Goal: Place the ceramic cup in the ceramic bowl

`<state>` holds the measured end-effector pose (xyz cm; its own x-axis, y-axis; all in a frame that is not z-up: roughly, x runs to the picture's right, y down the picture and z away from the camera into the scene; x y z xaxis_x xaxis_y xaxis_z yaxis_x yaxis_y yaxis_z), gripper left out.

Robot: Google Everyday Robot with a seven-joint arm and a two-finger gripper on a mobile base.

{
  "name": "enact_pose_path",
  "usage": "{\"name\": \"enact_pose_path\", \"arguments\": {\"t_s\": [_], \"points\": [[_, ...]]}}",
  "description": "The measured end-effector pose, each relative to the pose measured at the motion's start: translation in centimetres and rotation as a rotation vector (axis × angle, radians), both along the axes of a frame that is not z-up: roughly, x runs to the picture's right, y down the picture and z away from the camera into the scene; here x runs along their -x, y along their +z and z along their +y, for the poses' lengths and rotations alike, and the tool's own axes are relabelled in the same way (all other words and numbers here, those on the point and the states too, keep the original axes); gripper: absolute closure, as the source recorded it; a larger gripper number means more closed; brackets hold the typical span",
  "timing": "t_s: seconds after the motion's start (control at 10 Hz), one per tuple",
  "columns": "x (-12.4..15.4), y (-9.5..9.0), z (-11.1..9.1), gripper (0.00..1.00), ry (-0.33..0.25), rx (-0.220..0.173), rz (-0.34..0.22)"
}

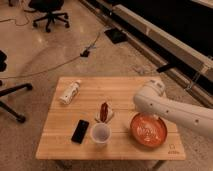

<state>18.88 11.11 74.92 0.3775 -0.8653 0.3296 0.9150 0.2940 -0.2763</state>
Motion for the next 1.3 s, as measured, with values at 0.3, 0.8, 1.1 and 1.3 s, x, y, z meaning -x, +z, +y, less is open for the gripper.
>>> {"name": "enact_pose_path", "arguments": {"t_s": [0.3,0.8,1.1,1.3], "points": [[1.1,-1.3,0.0,0.2,-0.035,0.015,-0.001],[5.6,-4.9,0.3,0.2,-0.148,0.061,-0.016],[8.9,-6.7,1.7,0.2,-0.229,0.138,-0.005],[11.4,-7.4,3.1,0.2,-0.276,0.179,0.012]]}}
